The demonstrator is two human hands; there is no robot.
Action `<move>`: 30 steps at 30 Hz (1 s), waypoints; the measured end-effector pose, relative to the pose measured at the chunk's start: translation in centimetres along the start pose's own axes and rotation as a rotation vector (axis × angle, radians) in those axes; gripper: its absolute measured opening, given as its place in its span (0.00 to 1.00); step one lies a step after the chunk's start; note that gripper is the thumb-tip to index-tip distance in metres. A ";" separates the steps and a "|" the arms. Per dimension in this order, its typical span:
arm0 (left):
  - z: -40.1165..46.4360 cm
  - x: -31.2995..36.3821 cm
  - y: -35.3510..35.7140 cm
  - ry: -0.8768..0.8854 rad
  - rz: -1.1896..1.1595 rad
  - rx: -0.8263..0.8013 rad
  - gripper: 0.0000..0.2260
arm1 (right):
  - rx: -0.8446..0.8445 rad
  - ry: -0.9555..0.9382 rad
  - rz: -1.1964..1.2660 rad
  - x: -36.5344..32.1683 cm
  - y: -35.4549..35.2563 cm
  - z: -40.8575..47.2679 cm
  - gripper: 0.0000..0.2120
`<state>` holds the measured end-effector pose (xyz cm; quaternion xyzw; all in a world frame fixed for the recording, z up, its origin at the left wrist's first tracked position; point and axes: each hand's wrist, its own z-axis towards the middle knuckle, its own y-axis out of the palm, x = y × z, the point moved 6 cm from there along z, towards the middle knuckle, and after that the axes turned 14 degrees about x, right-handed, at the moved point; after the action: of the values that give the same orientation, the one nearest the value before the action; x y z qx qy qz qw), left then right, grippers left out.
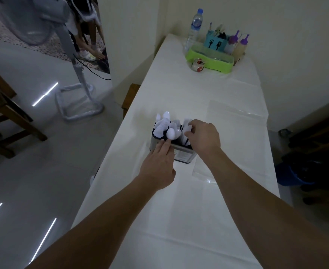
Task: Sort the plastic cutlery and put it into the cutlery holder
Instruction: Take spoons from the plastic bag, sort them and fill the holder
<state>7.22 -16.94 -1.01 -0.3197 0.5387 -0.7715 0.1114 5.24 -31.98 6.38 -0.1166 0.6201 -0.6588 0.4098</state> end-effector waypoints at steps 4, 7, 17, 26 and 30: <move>0.0 0.0 -0.1 0.009 0.003 0.004 0.32 | 0.054 -0.059 -0.068 0.1 0.3 0.0 0.10; 0.0 0.0 -0.1 0.014 0.000 -0.002 0.32 | 0.065 -0.102 -0.123 0.2 0.9 -0.2 0.09; -0.2 0.1 -0.1 0.027 0.007 -0.014 0.30 | 0.106 -0.098 0.003 0.7 -0.6 -1.1 0.19; -1.3 2.5 -0.6 0.018 0.014 0.043 0.23 | 0.173 -0.107 0.147 5.3 -4.9 -2.0 0.17; -2.1 4.1 0.5 0.087 0.029 0.030 0.19 | 0.156 -0.081 0.135 9.7 -6.1 -3.3 0.14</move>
<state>2.70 -17.70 -0.36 -0.2761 0.5360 -0.7910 0.1038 -5.50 -36.84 7.82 -0.0691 0.5564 -0.6706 0.4857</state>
